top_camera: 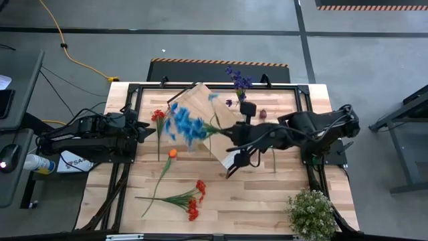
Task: Pick and place flowers into a vace then onto a shelf
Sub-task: Put the blue flowers into the top transparent vase
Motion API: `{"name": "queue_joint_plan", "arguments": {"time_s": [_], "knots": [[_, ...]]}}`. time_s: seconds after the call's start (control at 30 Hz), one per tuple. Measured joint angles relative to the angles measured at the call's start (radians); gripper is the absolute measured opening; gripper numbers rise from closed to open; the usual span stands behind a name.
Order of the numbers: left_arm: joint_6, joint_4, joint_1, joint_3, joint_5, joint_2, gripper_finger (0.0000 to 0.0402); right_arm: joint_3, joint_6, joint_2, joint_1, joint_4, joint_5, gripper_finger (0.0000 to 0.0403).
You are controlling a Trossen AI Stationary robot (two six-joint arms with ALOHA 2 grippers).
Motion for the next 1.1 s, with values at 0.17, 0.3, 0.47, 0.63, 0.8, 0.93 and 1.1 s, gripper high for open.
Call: {"name": "queue_joint_plan", "arguments": {"time_s": [0.17, 0.3, 0.47, 0.63, 0.8, 0.93, 1.1], "knots": [[0.0, 0.0, 0.0, 0.0, 0.002, 0.0, 0.0333, 0.005, -0.05, 0.0, 0.0, 0.113, 0.079, 0.0], [0.0, 0.0, 0.0, 0.0, 0.004, 0.0, 0.0333, 0.004, -0.032, 0.0, -0.002, 0.153, 0.149, 0.0], [0.0, 0.0, 0.0, 0.0, 0.003, 0.0, 0.0333, 0.004, 0.004, 0.001, -0.002, 0.212, 0.183, 0.0], [0.0, 0.0, 0.0, 0.0, 0.003, 0.0, 0.0333, 0.004, -0.078, 0.018, -0.002, 0.321, 0.207, 0.0], [0.0, 0.0, 0.0, 0.0, 0.003, 0.0, 0.0333, 0.004, -0.165, 0.028, -0.002, 0.438, 0.216, 0.0], [0.0, 0.0, 0.0, 0.0, 0.003, 0.0, 0.0333, 0.002, -0.219, 0.028, -0.003, 0.514, 0.227, 0.0], [0.0, 0.0, 0.0, 0.0, 0.002, 0.0, 0.0333, 0.0, -0.287, 0.028, -0.006, 0.569, 0.234, 0.0]]}}
